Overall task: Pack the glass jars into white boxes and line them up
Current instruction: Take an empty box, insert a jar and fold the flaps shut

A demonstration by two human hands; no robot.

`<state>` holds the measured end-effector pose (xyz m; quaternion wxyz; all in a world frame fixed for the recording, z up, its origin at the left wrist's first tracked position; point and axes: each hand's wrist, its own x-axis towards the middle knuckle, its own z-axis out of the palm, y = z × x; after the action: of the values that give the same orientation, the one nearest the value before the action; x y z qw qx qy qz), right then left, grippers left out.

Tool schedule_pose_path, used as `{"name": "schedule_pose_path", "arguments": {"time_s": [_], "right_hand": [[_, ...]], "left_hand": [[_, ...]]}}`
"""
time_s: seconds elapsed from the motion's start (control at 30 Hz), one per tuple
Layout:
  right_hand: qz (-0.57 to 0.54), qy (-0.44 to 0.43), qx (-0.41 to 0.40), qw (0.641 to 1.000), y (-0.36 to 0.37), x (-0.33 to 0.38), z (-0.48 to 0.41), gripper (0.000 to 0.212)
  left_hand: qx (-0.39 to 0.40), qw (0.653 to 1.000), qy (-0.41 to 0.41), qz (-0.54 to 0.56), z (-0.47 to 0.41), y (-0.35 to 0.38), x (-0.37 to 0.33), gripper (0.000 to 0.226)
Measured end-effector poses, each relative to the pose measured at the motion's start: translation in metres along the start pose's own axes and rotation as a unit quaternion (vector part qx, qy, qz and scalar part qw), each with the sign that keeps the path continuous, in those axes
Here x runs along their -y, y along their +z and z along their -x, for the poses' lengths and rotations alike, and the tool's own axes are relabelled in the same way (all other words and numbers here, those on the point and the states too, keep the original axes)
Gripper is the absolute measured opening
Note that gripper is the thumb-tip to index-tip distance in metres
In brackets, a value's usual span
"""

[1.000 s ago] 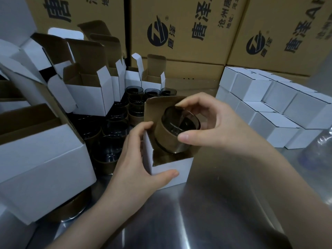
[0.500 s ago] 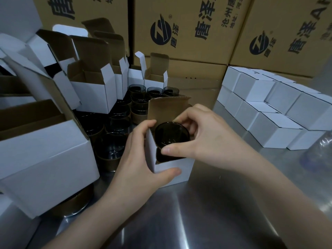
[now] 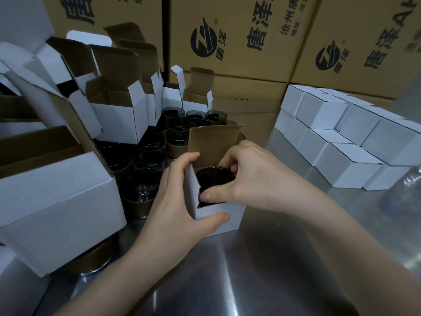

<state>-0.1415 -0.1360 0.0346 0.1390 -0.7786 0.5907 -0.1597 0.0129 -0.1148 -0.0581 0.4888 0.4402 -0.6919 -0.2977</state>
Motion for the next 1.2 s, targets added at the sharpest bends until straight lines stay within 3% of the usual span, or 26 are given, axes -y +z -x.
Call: {"name": "schedule_pose_path", "arguments": {"time_s": [0.3, 0.57, 1.2], "right_hand": [[0.064, 0.022, 0.09, 0.994, -0.009, 0.01, -0.007, 0.046], [0.084, 0.026, 0.121, 0.989, -0.012, 0.016, -0.007, 0.047], [0.046, 0.026, 0.074, 0.996, -0.009, 0.012, -0.003, 0.041]], "left_hand": [[0.005, 1.0, -0.001, 0.009, 0.0, -0.001, 0.001, 0.098], [0.008, 1.0, -0.001, -0.007, 0.0, -0.001, 0.0, 0.099], [0.012, 1.0, 0.0, 0.011, -0.001, -0.001, 0.001, 0.096]]}}
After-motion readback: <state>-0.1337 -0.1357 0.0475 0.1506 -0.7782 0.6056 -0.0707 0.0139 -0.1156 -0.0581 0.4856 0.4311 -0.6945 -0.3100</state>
